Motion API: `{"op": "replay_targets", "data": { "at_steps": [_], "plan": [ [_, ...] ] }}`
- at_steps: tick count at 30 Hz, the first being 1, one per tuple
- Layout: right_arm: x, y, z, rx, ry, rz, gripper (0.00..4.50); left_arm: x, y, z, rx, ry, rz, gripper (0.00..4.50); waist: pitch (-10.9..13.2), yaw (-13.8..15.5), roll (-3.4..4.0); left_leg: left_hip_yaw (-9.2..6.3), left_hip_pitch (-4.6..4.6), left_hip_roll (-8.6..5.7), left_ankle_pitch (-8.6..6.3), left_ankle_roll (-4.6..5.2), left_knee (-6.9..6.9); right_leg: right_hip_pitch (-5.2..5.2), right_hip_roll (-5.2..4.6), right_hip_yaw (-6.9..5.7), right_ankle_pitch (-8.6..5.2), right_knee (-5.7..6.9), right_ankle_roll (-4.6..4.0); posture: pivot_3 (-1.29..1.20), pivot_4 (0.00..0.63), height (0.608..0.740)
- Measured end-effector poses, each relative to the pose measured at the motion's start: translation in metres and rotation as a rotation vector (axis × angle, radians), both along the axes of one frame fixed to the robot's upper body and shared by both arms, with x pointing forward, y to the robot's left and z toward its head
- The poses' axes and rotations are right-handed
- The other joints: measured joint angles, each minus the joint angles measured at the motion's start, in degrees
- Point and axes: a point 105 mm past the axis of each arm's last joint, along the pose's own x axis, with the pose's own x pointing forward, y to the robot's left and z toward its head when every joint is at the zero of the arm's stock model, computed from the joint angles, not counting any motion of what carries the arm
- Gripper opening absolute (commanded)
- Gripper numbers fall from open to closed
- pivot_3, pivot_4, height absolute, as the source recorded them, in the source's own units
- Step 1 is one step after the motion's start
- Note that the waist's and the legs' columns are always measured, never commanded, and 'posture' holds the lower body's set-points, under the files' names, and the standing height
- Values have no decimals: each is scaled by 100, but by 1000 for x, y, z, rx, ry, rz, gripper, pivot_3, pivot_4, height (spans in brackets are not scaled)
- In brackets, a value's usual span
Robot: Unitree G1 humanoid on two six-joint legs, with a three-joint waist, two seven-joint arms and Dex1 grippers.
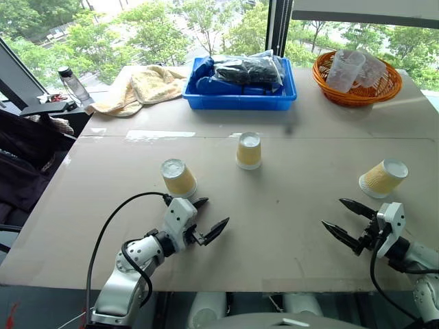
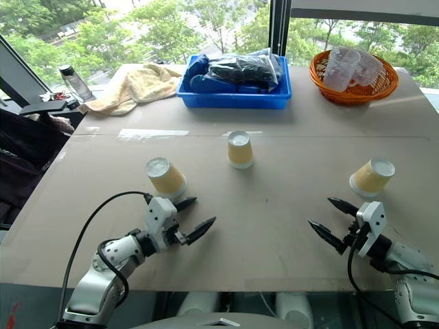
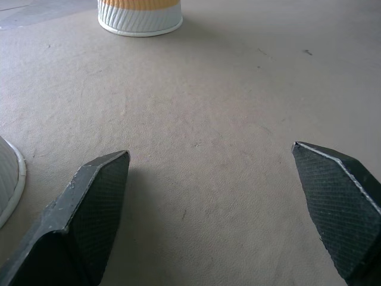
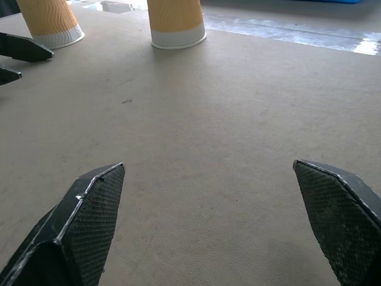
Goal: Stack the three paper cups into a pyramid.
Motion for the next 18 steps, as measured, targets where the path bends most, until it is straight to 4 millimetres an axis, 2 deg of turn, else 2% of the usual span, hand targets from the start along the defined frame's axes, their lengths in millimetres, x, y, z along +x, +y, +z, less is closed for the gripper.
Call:
{"op": "replay_targets", "data": {
  "at_steps": [18],
  "plan": [
    [2,4,-2,-25,-9,32,4500,0,3,1,-42,-24,42,4455,11,-5,-14,0,-1,1,0,0,-1,-1,3,0,4,0,-7,0,150,733]
  ]
}}
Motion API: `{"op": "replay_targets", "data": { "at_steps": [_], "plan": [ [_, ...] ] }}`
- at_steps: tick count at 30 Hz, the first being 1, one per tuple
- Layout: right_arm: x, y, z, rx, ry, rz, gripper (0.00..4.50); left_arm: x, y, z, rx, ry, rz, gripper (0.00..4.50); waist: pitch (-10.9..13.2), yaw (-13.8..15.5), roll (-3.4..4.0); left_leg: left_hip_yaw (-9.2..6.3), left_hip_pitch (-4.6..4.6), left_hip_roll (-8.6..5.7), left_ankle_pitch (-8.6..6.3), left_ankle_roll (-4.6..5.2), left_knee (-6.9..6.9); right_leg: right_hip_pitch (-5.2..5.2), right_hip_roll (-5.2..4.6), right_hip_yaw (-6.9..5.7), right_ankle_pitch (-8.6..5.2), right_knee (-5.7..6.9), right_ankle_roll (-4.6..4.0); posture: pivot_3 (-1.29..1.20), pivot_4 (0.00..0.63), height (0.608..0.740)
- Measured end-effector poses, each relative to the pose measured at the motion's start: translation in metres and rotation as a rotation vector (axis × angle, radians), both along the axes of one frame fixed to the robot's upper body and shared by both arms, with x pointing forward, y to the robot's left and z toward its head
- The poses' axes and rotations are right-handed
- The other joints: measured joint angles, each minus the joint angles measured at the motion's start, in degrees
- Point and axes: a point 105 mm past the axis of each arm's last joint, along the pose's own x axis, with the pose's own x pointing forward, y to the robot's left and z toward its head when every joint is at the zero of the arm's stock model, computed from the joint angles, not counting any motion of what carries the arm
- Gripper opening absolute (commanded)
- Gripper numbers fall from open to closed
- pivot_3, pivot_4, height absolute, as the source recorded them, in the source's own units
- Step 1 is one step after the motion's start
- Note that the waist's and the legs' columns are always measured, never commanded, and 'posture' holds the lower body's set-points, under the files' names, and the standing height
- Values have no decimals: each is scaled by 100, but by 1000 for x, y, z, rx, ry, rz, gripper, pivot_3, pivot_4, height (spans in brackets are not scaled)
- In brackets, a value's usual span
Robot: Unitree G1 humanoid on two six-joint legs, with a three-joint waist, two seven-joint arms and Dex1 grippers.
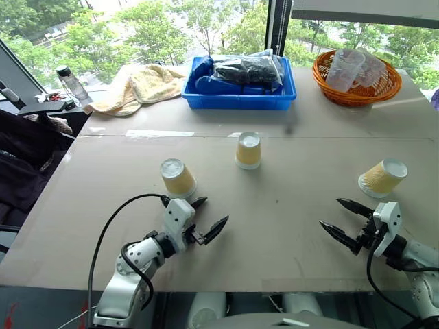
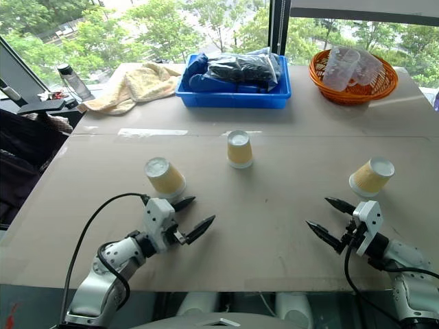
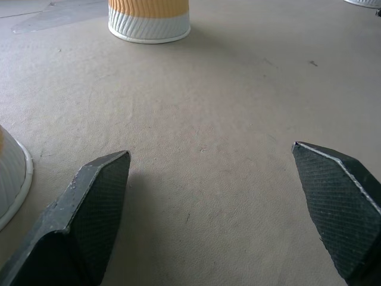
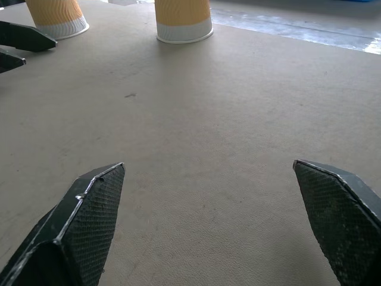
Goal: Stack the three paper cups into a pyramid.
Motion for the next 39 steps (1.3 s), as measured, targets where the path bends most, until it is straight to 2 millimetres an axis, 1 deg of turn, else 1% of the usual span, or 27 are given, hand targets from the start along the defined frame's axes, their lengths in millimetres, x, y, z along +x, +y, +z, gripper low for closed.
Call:
{"op": "replay_targets", "data": {
  "at_steps": [3,6,9,11,13,14,15,16,18,20,21,23,25,29,37,39],
  "plan": [
    [0,0,0,0,0,2,4500,-2,1,-1,-3,2,6,4455,1,-4,-2,0,0,0,0,0,0,0,1,0,0,0,0,0,150,733],
    [0,1,0,1,0,9,4500,-12,3,-1,-13,7,15,4455,6,-12,-8,1,-1,2,0,0,-1,-3,0,1,1,0,-2,0,150,733],
    [-1,2,2,18,-5,22,4500,-23,9,5,-73,7,60,4455,27,-6,-32,0,-11,4,0,-1,-1,-13,-4,0,7,0,-12,0,150,733],
    [-2,5,5,27,-12,41,4500,-23,15,14,-99,-24,105,4455,33,6,-39,-2,-18,4,0,-1,1,-20,-28,-2,7,0,-11,0,150,733],
    [-4,20,13,43,-38,112,4500,-21,31,32,-189,-87,233,4455,37,5,-46,-4,-21,4,0,0,2,-20,-31,-6,4,0,-6,0,150,733],
    [-4,25,17,58,-47,128,4500,-19,36,37,-198,-107,264,4455,38,4,-49,-5,-21,3,0,0,3,-20,-30,-8,4,1,-5,0,150,733],
    [-3,33,23,81,-65,156,4500,-17,47,42,-188,-132,312,4455,40,4,-51,-9,-21,3,0,0,3,-20,-25,-11,1,1,-1,0,150,733],
    [-2,41,28,96,-81,181,4500,-15,56,45,-172,-155,347,4455,40,1,-51,-10,-21,2,0,0,3,-20,-1,-12,0,1,2,0,150,733],
    [0,55,37,106,-103,236,4500,-6,74,50,-117,-201,413,4455,41,4,-52,-11,-21,2,0,0,5,-19,8,-12,2,2,-2,0,150,733],
    [2,62,42,108,-115,262,4500,0,82,53,-97,-220,443,4455,41,13,-55,-10,-25,0,0,0,7,-19,7,-12,9,1,-14,0,150,733],
    [5,65,45,112,-120,269,4500,6,84,54,-89,-231,459,4455,42,18,-56,-10,-30,-2,0,0,11,-19,5,-12,9,1,-14,0,150,733],
    [12,79,57,130,-154,301,4500,24,82,60,-64,-268,461,4455,43,14,-59,-12,-36,-3,0,0,17,-20,6,-13,11,1,-14,0,150,733],
    [12,86,65,131,-181,325,4500,31,75,62,-50,-283,442,4455,39,6,-65,-9,-36,-3,0,0,17,-19,6,-11,11,1,-14,0,150,733],
    [13,89,64,139,-170,313,4500,38,72,54,-38,-259,433,4455,40,5,-69,-13,-42,-1,0,0,15,-23,8,-15,11,0,-13,0,150,733],
    [12,94,72,143,-195,314,4500,55,68,54,-45,-264,410,4455,40,4,-68,-18,-41,0,1,0,19,-21,9,-21,12,6,-14,0,150,733],
    [13,96,74,144,-197,315,4500,63,66,57,-53,-271,406,4455,40,4,-69,-18,-41,-1,1,0,21,-21,9,-21,13,7,-14,0,150,733]
  ]
}}
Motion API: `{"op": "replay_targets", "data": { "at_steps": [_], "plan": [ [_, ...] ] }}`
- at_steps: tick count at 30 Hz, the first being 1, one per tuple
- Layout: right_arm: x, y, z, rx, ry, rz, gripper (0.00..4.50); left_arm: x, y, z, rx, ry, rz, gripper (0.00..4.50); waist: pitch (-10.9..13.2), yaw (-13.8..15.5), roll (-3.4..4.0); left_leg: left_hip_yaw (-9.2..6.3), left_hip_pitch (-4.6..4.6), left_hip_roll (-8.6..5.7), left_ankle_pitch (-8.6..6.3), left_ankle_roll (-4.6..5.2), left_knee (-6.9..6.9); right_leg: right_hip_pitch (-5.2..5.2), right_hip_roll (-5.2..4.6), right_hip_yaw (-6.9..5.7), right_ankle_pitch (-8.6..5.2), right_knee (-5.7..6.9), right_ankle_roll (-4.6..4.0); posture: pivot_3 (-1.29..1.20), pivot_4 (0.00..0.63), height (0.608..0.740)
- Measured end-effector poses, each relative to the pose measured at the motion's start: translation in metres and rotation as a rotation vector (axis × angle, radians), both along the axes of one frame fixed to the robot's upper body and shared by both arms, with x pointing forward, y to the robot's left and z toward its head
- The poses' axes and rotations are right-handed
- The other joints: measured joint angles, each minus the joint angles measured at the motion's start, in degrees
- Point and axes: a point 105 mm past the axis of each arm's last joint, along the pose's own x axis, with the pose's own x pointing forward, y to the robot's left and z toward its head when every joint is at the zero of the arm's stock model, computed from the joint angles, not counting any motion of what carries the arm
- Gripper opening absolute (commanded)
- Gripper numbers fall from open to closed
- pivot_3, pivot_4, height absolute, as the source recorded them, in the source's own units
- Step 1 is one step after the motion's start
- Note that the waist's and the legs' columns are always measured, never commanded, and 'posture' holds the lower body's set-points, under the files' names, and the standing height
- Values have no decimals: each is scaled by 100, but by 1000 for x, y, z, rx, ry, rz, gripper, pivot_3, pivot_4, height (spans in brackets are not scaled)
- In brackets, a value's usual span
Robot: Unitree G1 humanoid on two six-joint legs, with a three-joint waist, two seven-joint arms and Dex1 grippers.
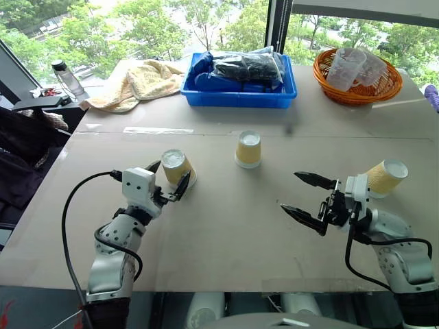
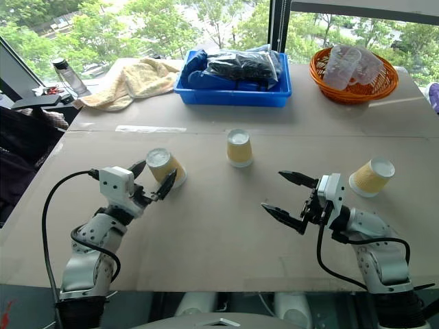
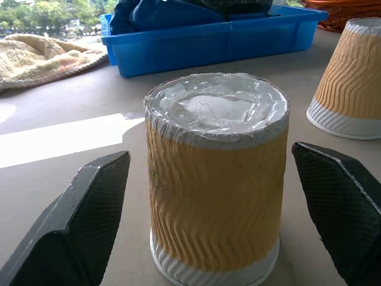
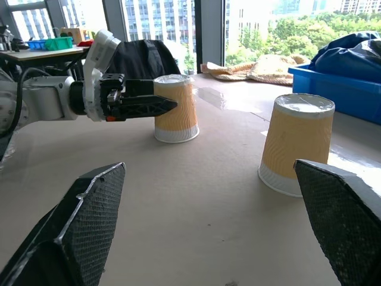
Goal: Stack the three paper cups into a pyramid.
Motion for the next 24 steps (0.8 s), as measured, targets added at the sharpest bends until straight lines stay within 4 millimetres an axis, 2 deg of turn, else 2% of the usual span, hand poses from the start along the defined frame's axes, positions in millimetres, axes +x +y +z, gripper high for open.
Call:
{"op": "replay_targets", "data": {
  "at_steps": [3,5,8,9,16,18,20,22,24],
  "plan": [
    [3,3,9,15,-19,-1,4500,9,-8,7,-13,-23,-21,4455,0,0,-1,0,-1,-2,0,0,1,1,0,0,1,0,1,0,150,733],
    [3,4,11,26,-21,-3,4500,11,-10,8,-18,-28,-26,3952,0,0,-1,0,-2,-1,0,0,-1,0,0,0,12,-1,22,0,150,733],
    [2,5,12,32,-19,2,4500,12,-11,8,-24,-28,-27,2790,0,0,0,-2,-2,0,0,0,-1,0,2,-2,13,-1,23,0,150,733],
    [2,5,13,32,-19,4,4500,12,-12,8,-25,-28,-28,2633,0,0,0,-2,-2,-1,0,0,-1,0,2,-2,13,-1,23,0,150,733],
    [-5,11,24,48,-15,50,4500,12,-20,8,-12,-3,-87,2633,0,5,0,-3,-2,-1,0,0,3,2,1,-2,13,1,21,0,150,733],
    [-6,8,25,35,-11,53,4500,8,-39,9,-4,9,-189,2633,0,16,0,-3,-6,-3,0,0,3,2,-2,-2,12,-2,21,0,150,733],
    [-8,0,27,25,-10,36,4500,0,-73,10,1,29,-363,2633,-1,20,-1,-3,-11,-6,0,0,5,2,-3,-1,12,-5,22,0,150,733],
    [-9,-7,27,13,-1,11,4500,-6,-94,11,26,37,-481,2633,0,4,-1,-3,-11,-7,0,0,5,1,-1,1,13,-5,23,0,150,733],
    [-11,-14,25,2,9,-16,4500,-12,-107,11,54,45,-567,2633,-1,-5,0,-2,-7,-6,0,0,4,1,7,1,13,-3,23,0,150,733]
  ]
}}
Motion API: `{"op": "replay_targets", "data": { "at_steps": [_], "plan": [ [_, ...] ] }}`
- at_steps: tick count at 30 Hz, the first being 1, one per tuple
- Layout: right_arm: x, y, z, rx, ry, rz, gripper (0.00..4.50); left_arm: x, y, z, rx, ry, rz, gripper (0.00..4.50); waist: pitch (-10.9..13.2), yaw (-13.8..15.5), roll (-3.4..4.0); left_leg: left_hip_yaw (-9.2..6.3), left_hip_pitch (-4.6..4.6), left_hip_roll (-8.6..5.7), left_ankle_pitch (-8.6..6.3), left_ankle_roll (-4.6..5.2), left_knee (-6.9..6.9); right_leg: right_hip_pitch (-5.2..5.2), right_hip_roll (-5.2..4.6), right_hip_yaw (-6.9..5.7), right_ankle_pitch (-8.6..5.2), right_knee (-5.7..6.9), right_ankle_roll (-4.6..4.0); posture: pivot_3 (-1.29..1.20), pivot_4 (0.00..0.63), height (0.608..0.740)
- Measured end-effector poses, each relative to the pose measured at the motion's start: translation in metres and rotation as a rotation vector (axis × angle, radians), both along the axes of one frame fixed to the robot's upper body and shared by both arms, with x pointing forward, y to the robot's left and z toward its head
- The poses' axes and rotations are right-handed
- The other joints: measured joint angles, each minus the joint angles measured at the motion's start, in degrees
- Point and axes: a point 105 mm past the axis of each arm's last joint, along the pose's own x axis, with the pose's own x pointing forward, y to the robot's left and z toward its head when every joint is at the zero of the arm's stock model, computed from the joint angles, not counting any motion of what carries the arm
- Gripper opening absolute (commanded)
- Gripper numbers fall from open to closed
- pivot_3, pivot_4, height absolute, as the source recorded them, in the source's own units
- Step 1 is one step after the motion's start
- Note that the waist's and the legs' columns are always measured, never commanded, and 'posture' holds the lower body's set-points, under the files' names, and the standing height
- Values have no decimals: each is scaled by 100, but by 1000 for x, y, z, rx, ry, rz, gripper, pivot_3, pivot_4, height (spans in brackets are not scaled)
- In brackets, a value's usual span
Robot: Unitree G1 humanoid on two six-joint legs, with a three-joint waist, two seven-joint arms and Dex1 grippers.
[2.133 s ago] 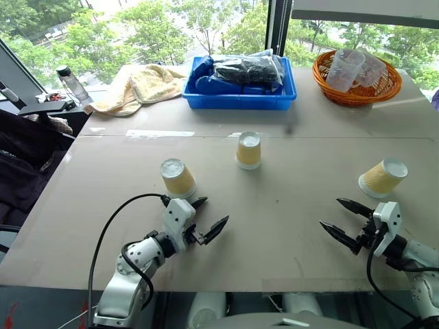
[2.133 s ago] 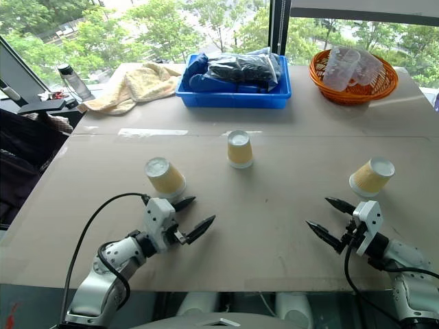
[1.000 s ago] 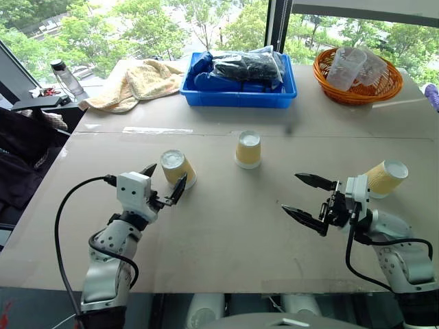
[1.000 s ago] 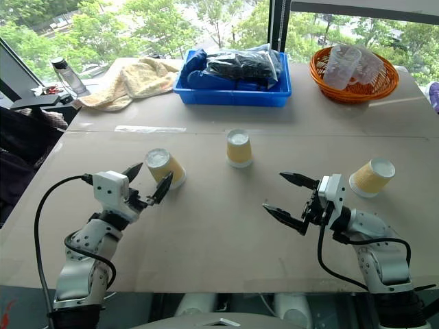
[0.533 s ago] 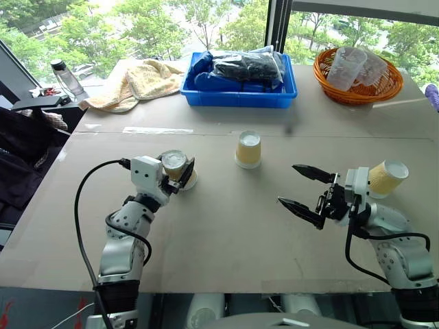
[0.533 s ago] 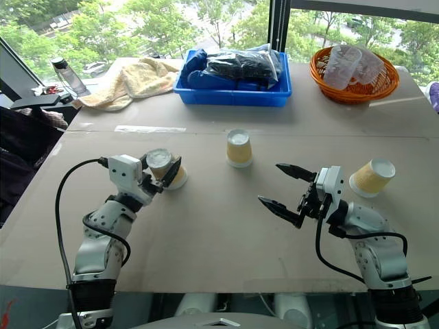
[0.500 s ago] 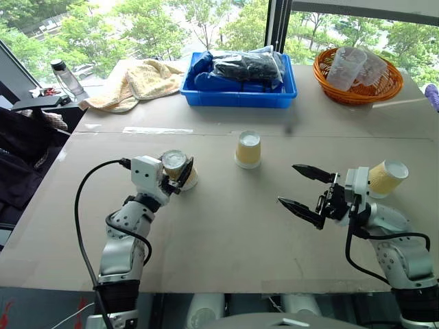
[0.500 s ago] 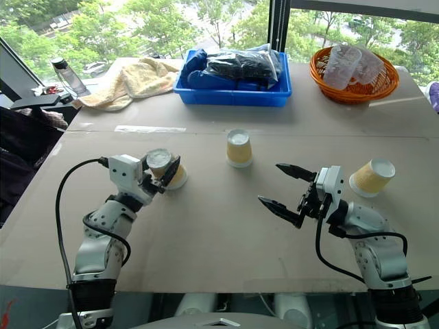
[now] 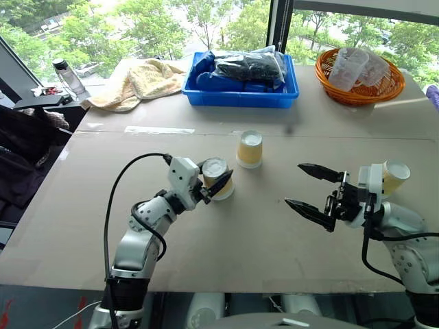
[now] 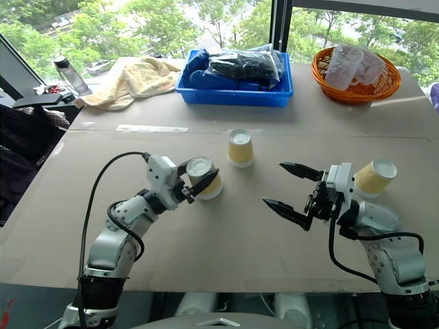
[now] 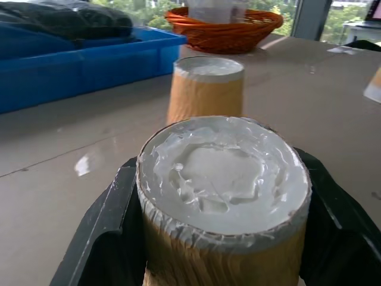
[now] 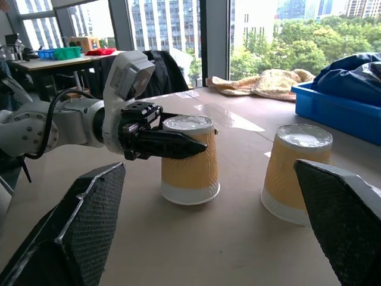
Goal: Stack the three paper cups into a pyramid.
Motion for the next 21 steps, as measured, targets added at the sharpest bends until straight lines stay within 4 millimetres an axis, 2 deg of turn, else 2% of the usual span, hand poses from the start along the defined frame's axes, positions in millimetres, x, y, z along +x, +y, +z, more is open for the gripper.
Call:
{"op": "replay_targets", "data": {
  "at_steps": [6,10,15,19,21],
  "plan": [
    [-9,-16,-6,-20,29,-77,4500,-17,-33,-7,49,32,-249,2633,-1,5,2,-4,4,0,0,0,0,0,20,-4,-8,8,-13,0,150,733],
    [-14,-16,-7,-9,32,-96,4500,-21,-43,-13,73,40,-327,2633,-1,-5,2,-5,8,1,0,1,0,1,24,5,-13,8,-22,0,150,733],
    [-15,-16,-7,0,26,-112,4500,-25,-48,-17,79,42,-378,4398,-1,3,2,-3,6,0,0,1,2,1,20,9,-13,7,-21,0,150,733],
    [-9,-15,-7,-10,14,-137,4500,-25,-44,-15,71,22,-351,4486,-1,-3,2,-3,8,1,0,1,2,1,21,9,-12,8,-21,0,150,733],
    [-4,-13,-5,-9,13,-144,4500,-26,-41,-5,50,6,-339,4486,0,-13,1,-5,8,6,0,1,3,0,22,10,-12,10,-21,0,150,733]
  ]
}}
